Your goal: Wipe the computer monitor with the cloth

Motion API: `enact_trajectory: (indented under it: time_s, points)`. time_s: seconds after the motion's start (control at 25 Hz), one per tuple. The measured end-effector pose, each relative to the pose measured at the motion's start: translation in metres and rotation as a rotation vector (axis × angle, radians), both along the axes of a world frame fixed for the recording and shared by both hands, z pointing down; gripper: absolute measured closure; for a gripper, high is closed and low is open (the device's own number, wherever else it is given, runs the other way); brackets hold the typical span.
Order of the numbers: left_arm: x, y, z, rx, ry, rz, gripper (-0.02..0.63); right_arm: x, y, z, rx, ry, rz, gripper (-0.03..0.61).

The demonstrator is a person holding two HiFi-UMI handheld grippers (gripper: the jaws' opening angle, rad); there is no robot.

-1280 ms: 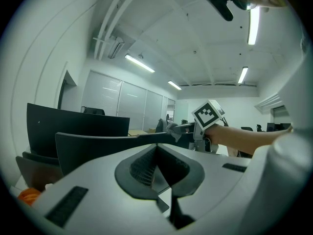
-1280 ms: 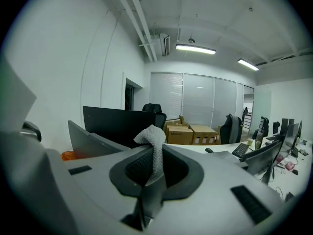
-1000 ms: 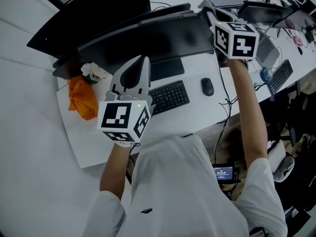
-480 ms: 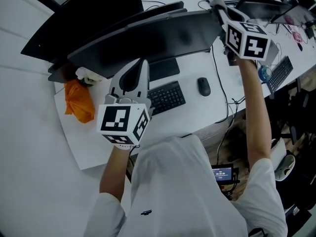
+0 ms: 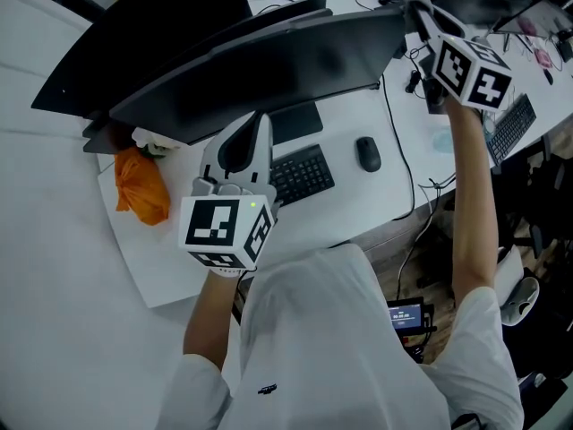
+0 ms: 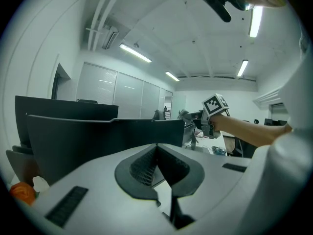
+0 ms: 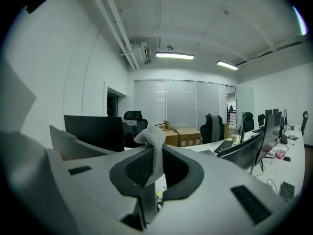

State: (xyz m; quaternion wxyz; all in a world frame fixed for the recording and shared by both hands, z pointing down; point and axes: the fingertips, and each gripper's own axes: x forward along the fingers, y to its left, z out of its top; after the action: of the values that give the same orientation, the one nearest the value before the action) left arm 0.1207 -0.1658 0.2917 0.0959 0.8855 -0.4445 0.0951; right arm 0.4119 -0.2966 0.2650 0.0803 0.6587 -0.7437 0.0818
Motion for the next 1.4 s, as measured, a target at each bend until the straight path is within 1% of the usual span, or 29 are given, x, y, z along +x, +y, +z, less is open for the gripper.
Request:
enact_trajectory:
  time_s: [0.12,0.24,0.36,0.44,0.52,0.8,0.88,0.96,1.12,1.24,1.32,1.4]
  points:
    - [0.002,0.0,0.004,-0.009,-0.004,-0.005,0.595,0.014,0.001,0.009,-0.003,-0.03,0.017,0.537]
    - [0.004,0.001,0.01,-0.022,-0.01,-0.008,0.595,0.013,0.002,0.04,-0.034,-0.076,-0.034,0.537]
    - [0.009,0.003,0.017,-0.034,-0.019,-0.006,0.595,0.008,0.008,0.068,-0.033,-0.092,-0.088,0.537]
    - [0.011,0.004,0.021,-0.042,-0.027,-0.006,0.595,0.006,0.011,0.08,-0.03,-0.078,-0.122,0.537]
    - [0.013,0.005,0.025,-0.053,-0.035,-0.01,0.595,0.005,0.012,0.094,-0.047,-0.046,-0.154,0.537]
    - [0.012,0.011,0.04,-0.089,-0.059,-0.03,0.595,0.002,0.012,0.143,-0.127,0.107,-0.244,0.537]
    - [0.012,0.011,0.044,-0.096,-0.057,-0.038,0.595,0.002,0.012,0.157,-0.165,0.116,-0.26,0.537]
    - [0.012,0.011,0.046,-0.104,-0.05,-0.047,0.595,0.002,0.012,0.171,-0.207,0.103,-0.263,0.537]
    - [0.009,0.013,0.051,-0.114,-0.04,-0.061,0.595,0.001,0.013,0.197,-0.239,0.119,-0.281,0.537]
    - [0.007,0.015,0.058,-0.128,-0.038,-0.072,0.595,0.0,0.012,0.222,-0.269,0.158,-0.305,0.537]
    - [0.005,0.016,0.065,-0.147,-0.04,-0.073,0.595,0.001,0.014,0.238,-0.291,0.173,-0.314,0.537]
    - [0.0,0.019,0.074,-0.173,-0.045,-0.076,0.595,-0.001,0.018,0.254,-0.316,0.165,-0.315,0.537]
